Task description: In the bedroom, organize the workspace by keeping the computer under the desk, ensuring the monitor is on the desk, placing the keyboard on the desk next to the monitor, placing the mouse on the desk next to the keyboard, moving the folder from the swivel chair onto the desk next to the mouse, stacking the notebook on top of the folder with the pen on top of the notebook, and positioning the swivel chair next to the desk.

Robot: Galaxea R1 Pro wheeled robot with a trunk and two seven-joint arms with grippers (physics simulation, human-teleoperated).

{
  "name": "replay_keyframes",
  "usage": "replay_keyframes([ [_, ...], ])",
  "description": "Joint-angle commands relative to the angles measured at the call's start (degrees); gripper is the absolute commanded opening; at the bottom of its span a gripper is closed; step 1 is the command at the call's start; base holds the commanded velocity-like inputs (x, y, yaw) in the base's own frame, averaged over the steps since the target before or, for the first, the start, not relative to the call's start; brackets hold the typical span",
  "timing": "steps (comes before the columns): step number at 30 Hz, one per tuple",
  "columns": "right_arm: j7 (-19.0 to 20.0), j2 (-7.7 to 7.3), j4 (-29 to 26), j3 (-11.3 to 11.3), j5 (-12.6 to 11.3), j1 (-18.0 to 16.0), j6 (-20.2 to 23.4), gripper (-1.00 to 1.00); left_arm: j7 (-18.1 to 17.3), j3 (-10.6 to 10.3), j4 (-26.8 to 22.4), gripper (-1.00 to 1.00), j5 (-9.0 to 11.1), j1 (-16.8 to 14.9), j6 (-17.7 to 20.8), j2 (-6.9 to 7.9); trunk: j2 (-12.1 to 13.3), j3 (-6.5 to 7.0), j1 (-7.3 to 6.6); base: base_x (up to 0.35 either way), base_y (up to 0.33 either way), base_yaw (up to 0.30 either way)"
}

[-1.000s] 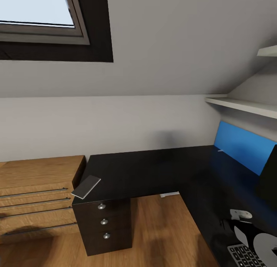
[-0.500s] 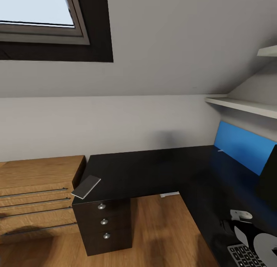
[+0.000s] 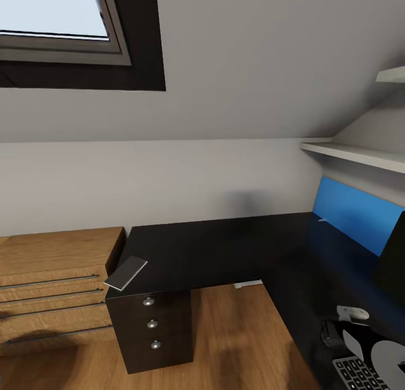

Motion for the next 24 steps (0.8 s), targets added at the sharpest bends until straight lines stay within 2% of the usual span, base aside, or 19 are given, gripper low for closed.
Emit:
replay_keyframes([
  [1, -0.07, -0.02, -0.01, 0.45, -0.60, -0.07, -0.07, 1.00, -0.51, -0.10, -0.09, 1.00, 0.62, 0.02, -0.03, 0.00, -0.06, -0.07, 0.01, 0.000, 0.000, 0.000],
  [8, -0.20, 0.10, -0.35, 0.26, -0.81, -0.07, -2.90, 1.00, -0.51, -0.10, -0.09, 1.00, 0.62, 0.02, -0.03, 0.00, -0.06, -0.07, 0.01, 0.000, 0.000, 0.000],
  [11, -0.35, 0.32, -0.62, 0.21, -0.84, -0.07, -6.65, 1.00, -0.51, -0.10, -0.09, 1.00, 0.62, 0.02, 0.00, -0.05, -0.06, -0.11, 0.01, 0.000, 0.000, 0.080],
  [15, -0.43, 0.78, -0.54, 0.19, -0.86, -0.07, -10.43, 1.00, -0.52, -0.10, -0.09, 1.00, 0.59, 0.02, -0.02, -0.08, -0.06, -0.23, 0.01, 0.000, 0.000, 0.181],
  [24, -0.38, 1.28, -0.37, 0.20, -0.70, -0.07, -11.96, 1.00, -0.65, -0.10, -0.09, 1.00, 0.54, 0.02, -0.01, -0.09, -0.06, -0.59, 0.01, 0.000, 0.000, 0.229],
])
